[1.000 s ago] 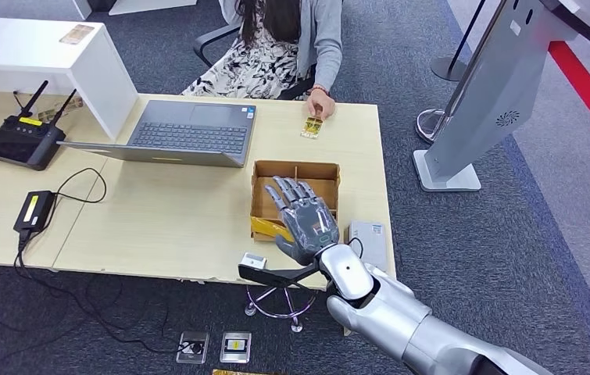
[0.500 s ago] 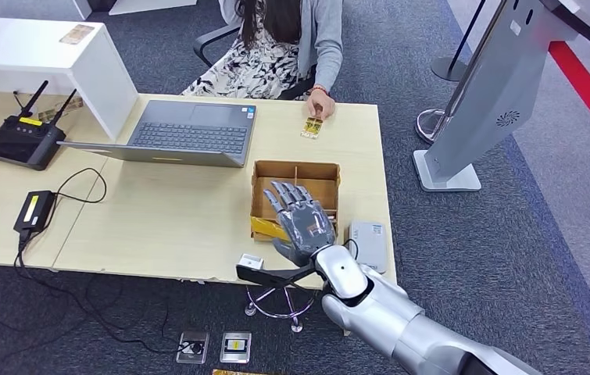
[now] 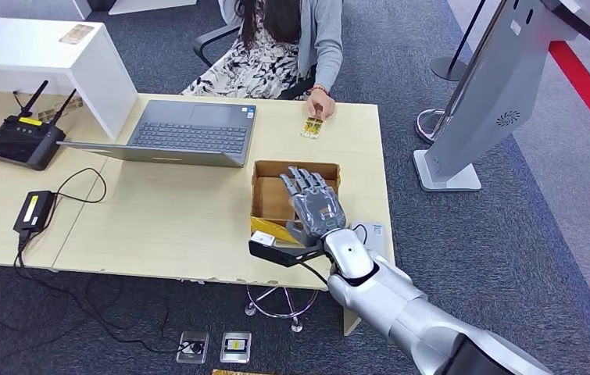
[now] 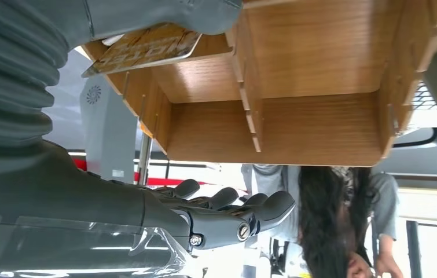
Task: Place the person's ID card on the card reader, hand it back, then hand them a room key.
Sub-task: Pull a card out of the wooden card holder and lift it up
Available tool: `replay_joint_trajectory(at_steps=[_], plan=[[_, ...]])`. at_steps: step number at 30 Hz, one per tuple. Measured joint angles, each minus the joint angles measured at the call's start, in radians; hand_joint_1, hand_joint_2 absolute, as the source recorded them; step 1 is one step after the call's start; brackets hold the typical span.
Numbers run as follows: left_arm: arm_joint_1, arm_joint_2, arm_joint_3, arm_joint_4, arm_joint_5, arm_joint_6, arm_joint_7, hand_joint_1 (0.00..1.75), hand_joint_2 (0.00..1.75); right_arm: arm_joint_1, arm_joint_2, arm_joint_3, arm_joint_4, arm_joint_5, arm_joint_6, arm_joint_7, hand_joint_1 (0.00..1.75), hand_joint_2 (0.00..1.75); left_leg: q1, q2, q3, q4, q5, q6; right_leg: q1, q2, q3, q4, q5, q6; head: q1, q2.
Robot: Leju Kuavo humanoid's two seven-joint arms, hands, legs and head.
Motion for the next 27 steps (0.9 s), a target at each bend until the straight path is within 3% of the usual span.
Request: replay_joint_trajectory(at_steps=[27], plan=[[0.0,0.002,0.0,0.001,-0.004,0.003,0.006,0.0,0.0,-0.011,0.024,-0.034,0.084,-0.018,-0.021,-0.025,0.0,1.75,0.0,0.0,0.0,0.0,0.0,0.0,0.0,0.0,0.0,0.0,0.0,0.0,0.0,0.0]])
